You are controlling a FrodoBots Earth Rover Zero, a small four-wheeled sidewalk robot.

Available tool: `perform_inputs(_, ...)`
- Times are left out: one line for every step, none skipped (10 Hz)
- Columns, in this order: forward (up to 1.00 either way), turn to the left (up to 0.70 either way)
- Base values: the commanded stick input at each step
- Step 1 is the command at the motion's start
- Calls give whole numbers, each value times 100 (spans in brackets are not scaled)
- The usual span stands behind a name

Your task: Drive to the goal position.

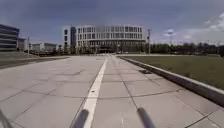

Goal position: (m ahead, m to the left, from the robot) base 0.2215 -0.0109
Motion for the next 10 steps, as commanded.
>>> perform_inputs(6,0)
perform_inputs(6,0)
perform_inputs(7,0)
perform_inputs(6,0)
perform_inputs(6,0)
perform_inputs(7,0)
perform_inputs(6,0)
perform_inputs(7,0)
perform_inputs(7,0)
perform_inputs(7,0)
